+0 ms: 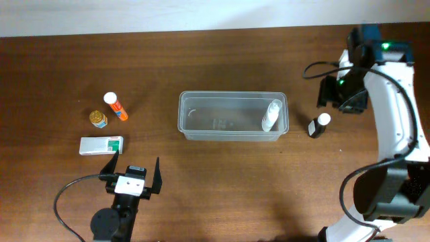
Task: Pack container
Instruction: 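Move the right gripper to the small dark bottle and grasp it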
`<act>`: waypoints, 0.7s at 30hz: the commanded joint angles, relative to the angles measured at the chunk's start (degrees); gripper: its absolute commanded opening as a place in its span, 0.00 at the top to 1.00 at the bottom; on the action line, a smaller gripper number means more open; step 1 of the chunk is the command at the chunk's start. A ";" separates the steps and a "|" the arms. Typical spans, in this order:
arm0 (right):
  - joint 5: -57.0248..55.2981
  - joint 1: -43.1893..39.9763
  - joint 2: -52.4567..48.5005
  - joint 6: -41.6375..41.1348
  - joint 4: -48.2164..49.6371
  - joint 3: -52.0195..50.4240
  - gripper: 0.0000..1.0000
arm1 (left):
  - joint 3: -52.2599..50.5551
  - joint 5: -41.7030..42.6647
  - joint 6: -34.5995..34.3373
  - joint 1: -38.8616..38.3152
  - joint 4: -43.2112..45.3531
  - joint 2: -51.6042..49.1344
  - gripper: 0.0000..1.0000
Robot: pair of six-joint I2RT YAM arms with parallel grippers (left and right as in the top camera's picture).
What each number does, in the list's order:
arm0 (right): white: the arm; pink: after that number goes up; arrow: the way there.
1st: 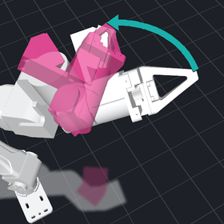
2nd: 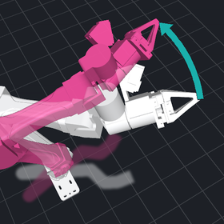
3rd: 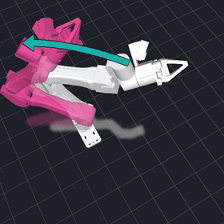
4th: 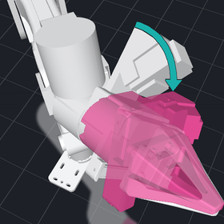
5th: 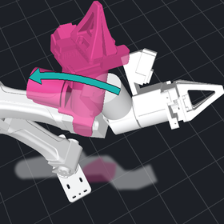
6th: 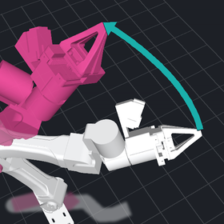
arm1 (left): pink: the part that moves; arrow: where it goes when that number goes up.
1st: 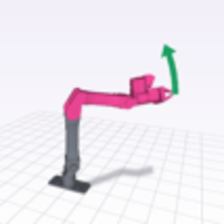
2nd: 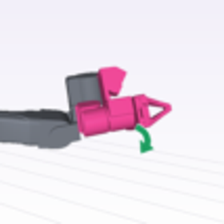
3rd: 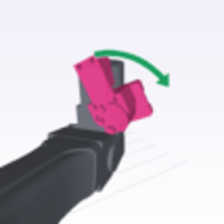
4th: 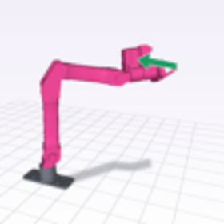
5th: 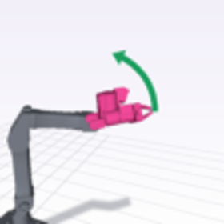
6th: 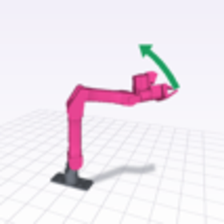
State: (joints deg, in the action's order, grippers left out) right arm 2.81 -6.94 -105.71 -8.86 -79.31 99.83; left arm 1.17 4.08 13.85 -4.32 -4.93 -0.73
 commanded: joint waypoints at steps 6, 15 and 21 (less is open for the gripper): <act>-0.07 -0.26 0.24 3.10 12.20 -13.90 0.38 | -0.39 -0.42 -0.11 0.37 0.11 0.37 0.01; -0.09 -0.26 0.24 4.20 23.58 -24.74 0.43 | -0.39 -0.42 -0.11 0.37 0.11 0.37 0.01; -0.11 -0.28 0.24 5.14 25.59 -25.05 0.58 | -0.39 -0.42 -0.11 0.37 0.09 0.37 0.01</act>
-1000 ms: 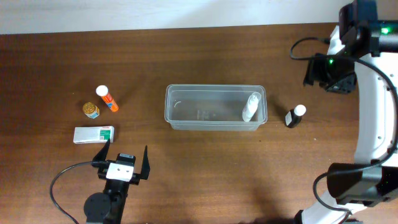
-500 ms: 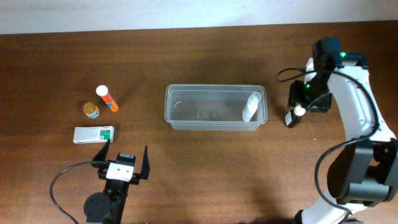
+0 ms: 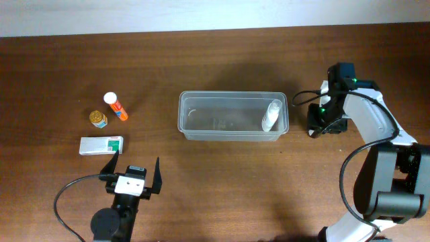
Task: Pack container
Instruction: 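Move the right gripper to the small dark bottle and grasp it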
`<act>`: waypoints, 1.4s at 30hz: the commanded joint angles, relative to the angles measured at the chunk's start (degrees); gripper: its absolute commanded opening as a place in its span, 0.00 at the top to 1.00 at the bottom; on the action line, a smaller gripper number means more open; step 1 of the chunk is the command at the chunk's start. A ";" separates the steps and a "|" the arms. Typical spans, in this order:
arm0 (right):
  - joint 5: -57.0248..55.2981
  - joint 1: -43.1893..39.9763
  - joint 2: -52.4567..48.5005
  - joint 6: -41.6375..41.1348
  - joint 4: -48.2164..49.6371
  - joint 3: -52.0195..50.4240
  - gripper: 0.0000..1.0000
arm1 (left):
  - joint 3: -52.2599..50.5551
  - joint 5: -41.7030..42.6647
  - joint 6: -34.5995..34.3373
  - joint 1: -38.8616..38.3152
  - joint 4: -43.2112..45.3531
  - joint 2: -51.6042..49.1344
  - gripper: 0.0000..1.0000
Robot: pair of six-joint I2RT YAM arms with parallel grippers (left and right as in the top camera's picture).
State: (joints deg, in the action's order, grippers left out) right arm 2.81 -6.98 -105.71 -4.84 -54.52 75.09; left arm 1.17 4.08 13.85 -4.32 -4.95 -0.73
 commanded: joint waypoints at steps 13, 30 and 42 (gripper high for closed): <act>-2.84 -0.24 0.24 5.44 4.92 -0.28 0.64 | -0.39 -0.42 -0.11 0.37 0.13 0.37 0.01; -1.57 -0.22 0.26 6.32 0.87 6.01 0.82 | -0.39 -0.42 -0.11 0.37 0.13 0.37 0.01; 3.08 -0.07 0.26 5.22 -26.27 45.99 0.82 | -0.39 -0.39 -0.11 0.37 0.11 0.37 0.01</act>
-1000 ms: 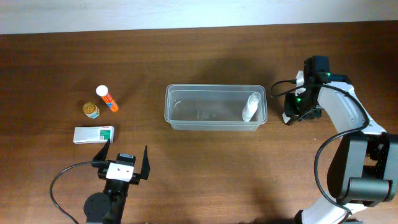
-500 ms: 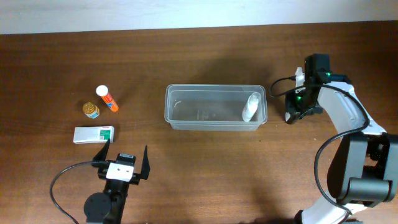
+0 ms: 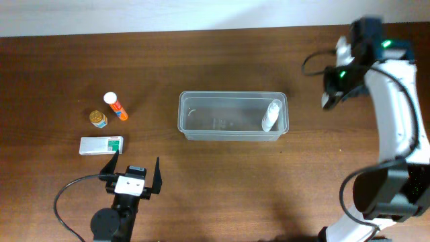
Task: Pack container
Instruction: 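Move the right gripper to the small dark bottle and grasp it, then lower the dark bottle into the container beside the pump bottle, release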
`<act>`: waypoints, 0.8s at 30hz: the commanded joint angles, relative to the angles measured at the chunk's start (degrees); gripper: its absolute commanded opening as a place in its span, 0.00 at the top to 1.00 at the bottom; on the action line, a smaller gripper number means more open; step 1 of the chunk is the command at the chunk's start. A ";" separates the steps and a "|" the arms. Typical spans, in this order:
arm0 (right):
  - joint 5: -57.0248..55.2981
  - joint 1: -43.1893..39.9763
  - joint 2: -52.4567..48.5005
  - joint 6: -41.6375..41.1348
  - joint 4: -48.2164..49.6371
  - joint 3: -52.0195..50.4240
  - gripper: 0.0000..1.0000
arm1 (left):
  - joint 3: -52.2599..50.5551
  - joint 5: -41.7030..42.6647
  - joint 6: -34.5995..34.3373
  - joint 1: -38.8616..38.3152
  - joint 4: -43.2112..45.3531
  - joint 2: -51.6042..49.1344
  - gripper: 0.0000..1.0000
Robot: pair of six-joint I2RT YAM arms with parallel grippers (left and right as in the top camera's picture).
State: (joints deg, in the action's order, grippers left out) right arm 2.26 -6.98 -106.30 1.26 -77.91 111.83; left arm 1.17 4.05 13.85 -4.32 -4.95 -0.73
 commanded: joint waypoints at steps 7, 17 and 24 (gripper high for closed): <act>7.39 4.63 0.85 -1.29 -11.21 24.04 0.82 | -0.39 -0.39 -0.11 0.37 0.13 0.37 0.01; 4.04 22.58 0.44 -4.96 -11.21 23.39 0.82 | -0.39 -0.39 -0.11 0.37 0.13 0.37 0.01; -4.59 30.86 -4.13 -11.96 -11.23 23.32 0.83 | -0.39 -0.39 -0.11 0.37 0.11 0.37 0.01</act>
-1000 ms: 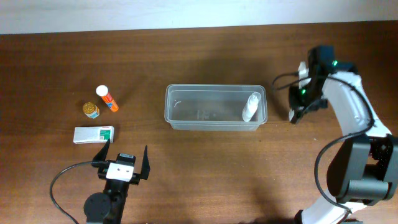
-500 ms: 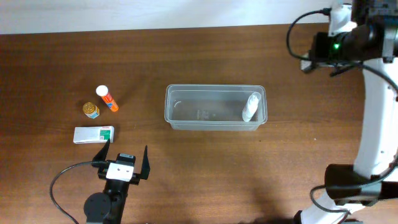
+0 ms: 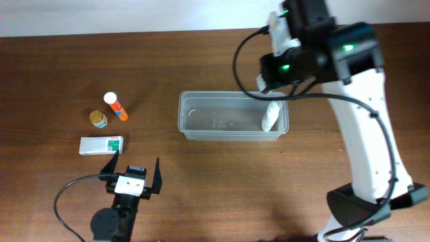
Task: Pack container
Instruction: 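Lower the dark bottle into the container beside the pump bottle, release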
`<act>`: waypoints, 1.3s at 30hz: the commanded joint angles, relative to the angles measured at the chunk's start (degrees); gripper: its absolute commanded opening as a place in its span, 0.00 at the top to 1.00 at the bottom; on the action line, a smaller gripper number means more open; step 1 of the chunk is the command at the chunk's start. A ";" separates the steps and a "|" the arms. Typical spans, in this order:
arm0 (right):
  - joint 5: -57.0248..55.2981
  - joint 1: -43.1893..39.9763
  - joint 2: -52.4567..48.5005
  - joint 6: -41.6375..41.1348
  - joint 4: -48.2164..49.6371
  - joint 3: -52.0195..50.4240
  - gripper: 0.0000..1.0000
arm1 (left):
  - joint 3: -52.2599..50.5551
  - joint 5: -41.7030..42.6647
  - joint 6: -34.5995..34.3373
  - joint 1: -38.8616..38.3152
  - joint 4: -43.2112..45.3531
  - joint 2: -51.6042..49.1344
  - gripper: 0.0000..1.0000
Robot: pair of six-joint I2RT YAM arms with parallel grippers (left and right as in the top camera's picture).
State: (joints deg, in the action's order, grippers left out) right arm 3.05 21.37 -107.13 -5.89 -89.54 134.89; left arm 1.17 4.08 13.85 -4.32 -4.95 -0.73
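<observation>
The clear plastic container sits mid-table with a white bottle lying at its right end. My right gripper hovers over the container's far right corner, shut on a small dark bottle. Only that bottle's white cap peeks out under the fingers. My left gripper rests open near the front edge, holding nothing. An orange tube, a small yellow jar and a white-and-green box lie at the left.
The right arm's white links cross the right side of the table above the surface. The left arm's black cable loops at the front left. The table's far edge meets a pale wall.
My right gripper, holding the dark bottle, has gone from the far right of the table to above the container's far right corner. The left arm has not moved.
The dark bottle stood on the table right of the container with my right gripper behind it. Then the gripper was down at the bottle. Later the bottle was off the table in the gripper, and now it hangs over the container.
</observation>
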 commanded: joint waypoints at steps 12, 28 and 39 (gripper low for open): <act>-7.02 4.83 -18.40 -12.61 -0.31 0.26 0.82 | -0.39 -0.42 -0.11 0.37 0.13 0.37 0.01; -15.19 4.68 -23.54 -19.12 -1.53 -3.80 0.82 | -0.39 -0.42 -0.11 0.37 0.13 0.37 0.01; -15.34 3.26 -23.54 -18.78 5.05 -11.98 0.82 | -0.39 -0.42 -0.11 0.37 0.13 0.37 0.01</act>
State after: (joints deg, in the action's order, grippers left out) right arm -10.63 25.06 -130.58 -24.01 -86.02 124.46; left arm 1.17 4.08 13.85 -4.32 -4.95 -0.73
